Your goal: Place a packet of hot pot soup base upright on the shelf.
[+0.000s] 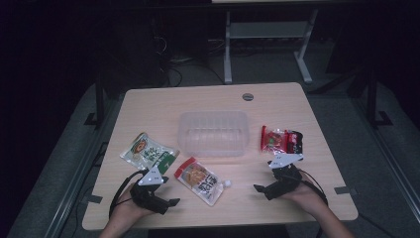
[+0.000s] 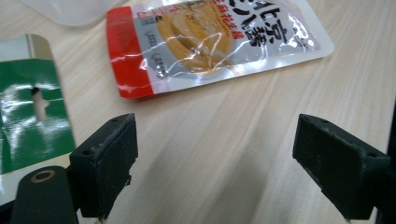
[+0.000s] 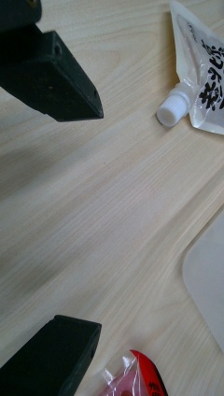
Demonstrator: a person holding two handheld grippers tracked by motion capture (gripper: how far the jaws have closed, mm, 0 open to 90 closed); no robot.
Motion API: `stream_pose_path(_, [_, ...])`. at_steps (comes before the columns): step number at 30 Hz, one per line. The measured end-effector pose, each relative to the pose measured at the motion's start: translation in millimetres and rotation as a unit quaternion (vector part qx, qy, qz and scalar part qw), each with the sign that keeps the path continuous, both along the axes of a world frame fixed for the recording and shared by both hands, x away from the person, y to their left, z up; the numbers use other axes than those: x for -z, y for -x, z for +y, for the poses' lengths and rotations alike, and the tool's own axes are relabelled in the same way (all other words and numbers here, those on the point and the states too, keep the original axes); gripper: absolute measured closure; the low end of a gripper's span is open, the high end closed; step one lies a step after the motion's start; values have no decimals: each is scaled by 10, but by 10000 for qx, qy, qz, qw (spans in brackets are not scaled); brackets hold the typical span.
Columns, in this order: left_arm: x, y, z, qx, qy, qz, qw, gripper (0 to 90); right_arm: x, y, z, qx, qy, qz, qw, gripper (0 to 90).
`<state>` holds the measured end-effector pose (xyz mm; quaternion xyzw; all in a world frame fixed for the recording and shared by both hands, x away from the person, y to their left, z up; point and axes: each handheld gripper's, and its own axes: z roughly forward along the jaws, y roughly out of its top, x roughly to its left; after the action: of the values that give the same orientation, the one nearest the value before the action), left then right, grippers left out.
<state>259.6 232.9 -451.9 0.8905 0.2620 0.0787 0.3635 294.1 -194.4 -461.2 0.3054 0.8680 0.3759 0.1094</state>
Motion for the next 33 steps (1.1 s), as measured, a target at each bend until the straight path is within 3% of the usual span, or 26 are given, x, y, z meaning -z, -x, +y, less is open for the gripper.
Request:
stream_pose_path(7, [-17,-4,22,34,13,-68,10000,134,-37,-16,-42,64,-28,67,10000,6])
stream_pose_path(10, [-8,-12,37,-17,55,0,10000,134,-74,-25,-58,76,-41,49,10000,7])
stream_pose_path(14, [-9,-6,32,36,44,26,10000,137,-107,-49,-94,117,-44,111,9999,59])
stream_pose_path(16, [-11,-6,26,68,32,14,10000,137,-142,-67,-126,117,-58,173,9998,140])
stream_pose_path(22, [-17,-15,38,0,61,54,10000,137,-196,-111,-138,103,-125,220,9996,204])
stream_pose_path(27, [-18,-26,51,-37,88,80,9999,138,-198,-201,-167,246,-192,265,9992,250])
stream_pose_path(33, [-17,-3,55,-70,164,76,9998,139,-299,-343,-217,522,-335,58,9981,353])
